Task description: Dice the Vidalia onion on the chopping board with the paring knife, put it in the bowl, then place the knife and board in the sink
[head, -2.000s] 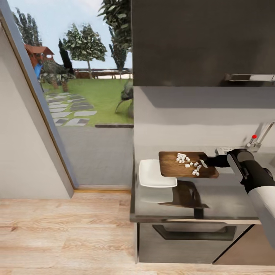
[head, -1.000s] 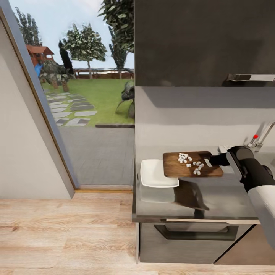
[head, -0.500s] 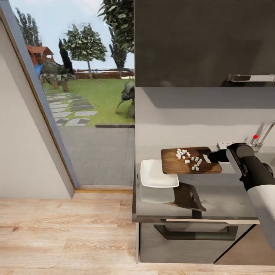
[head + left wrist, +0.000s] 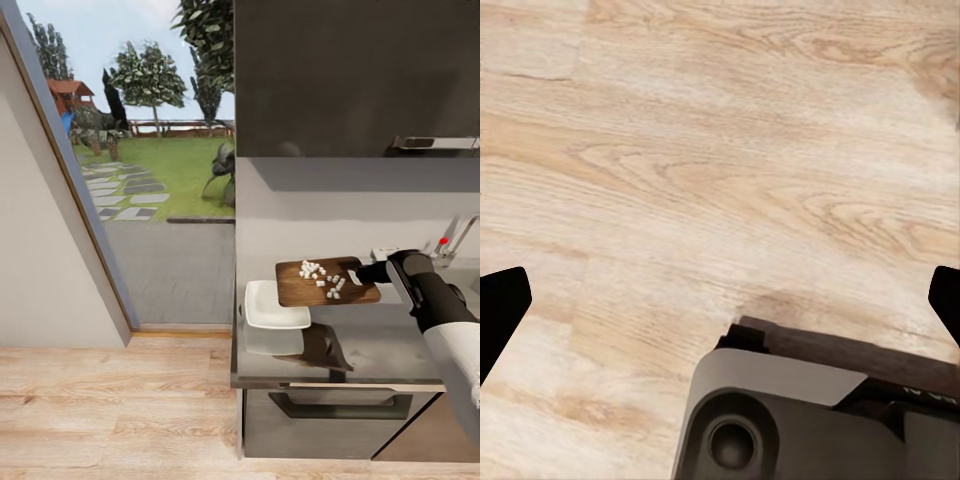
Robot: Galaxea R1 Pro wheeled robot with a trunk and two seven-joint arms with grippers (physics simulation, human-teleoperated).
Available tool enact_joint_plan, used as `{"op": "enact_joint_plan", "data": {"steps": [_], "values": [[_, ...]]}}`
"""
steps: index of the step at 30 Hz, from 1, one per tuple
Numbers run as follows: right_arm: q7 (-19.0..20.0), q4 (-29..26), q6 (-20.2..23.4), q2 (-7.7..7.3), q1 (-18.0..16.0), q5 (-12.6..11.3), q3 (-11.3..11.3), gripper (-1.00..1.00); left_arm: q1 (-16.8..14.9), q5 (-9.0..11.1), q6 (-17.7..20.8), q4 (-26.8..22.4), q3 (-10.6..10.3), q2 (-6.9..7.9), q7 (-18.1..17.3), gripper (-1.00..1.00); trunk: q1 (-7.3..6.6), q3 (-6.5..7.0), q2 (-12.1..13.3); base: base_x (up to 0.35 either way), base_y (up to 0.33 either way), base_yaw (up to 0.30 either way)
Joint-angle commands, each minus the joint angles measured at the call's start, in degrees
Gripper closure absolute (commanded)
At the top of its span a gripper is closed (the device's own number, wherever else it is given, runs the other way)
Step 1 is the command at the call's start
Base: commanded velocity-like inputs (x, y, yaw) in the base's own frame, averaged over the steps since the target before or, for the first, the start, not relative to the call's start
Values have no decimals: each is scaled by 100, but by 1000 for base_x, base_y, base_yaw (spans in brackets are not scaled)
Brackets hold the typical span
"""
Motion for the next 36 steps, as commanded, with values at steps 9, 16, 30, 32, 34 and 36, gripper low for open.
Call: {"op": "enact_joint_plan", "data": {"steps": [9, 16, 30, 32, 34, 36], "values": [[-30, -86, 25, 65, -3, 130, 43, 100, -12, 29, -31, 23, -51, -6, 13, -100, -196, 153, 354, 0, 0, 0], [-30, -144, 33, 67, 0, 137, 49, 100, -12, 29, -31, 23, -52, -7, 13, -100, -350, 279, 635, 0, 0, 0], [-32, -145, 33, 106, -4, 647, 49, 100, -10, 29, -31, 23, -50, -6, 14, -100, -658, 530, 1197, 0, 0, 0], [-31, -145, 33, 138, -1, 711, 49, 100, -11, 29, -31, 23, -49, -6, 13, -100, -702, 566, 1277, 0, 0, 0], [-31, -145, 34, 158, 1, 730, 49, 100, -12, 29, -31, 23, -47, -7, 13, -100, -745, 602, 1357, 0, 0, 0], [-31, -145, 34, 169, 1, 740, 49, 100, -12, 29, -31, 23, -53, -7, 13, -100, -745, 602, 1357, 0, 0, 0]]}}
